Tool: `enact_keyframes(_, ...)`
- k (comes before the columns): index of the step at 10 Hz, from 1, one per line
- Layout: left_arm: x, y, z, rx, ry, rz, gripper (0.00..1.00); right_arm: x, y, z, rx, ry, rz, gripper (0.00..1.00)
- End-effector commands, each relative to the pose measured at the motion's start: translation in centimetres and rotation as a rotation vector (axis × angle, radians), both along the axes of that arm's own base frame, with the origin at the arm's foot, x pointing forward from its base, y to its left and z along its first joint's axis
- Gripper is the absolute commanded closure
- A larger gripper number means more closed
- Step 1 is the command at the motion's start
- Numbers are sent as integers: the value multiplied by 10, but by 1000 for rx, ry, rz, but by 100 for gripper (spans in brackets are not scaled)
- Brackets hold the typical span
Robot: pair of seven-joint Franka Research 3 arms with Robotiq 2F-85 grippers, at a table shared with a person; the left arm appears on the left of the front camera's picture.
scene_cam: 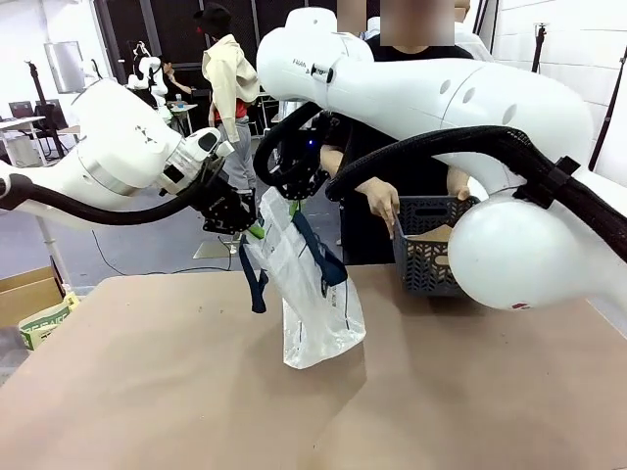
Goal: Transfer purchased items from the store into the shopping bag.
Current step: Open the Reusable shopping bag in the center of the table.
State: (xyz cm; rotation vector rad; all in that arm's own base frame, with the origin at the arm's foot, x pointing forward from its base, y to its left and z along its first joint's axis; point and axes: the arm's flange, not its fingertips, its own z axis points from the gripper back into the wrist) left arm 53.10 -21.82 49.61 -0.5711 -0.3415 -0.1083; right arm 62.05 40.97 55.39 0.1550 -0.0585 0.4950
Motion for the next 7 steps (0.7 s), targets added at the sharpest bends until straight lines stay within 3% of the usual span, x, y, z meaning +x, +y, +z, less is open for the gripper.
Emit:
enact_keyframes(1,-11,34,7,109,-40,-96,100,-29,-37,8,-65,-74,85,100)
enact_keyframes(4,-13,48,10,220,15,-92,100,-43,-86,7,-61,-54,165,100)
enact_keyframes(7,-10,61,17,277,2,-216,100,-55,-118,-12,-168,-25,266,100)
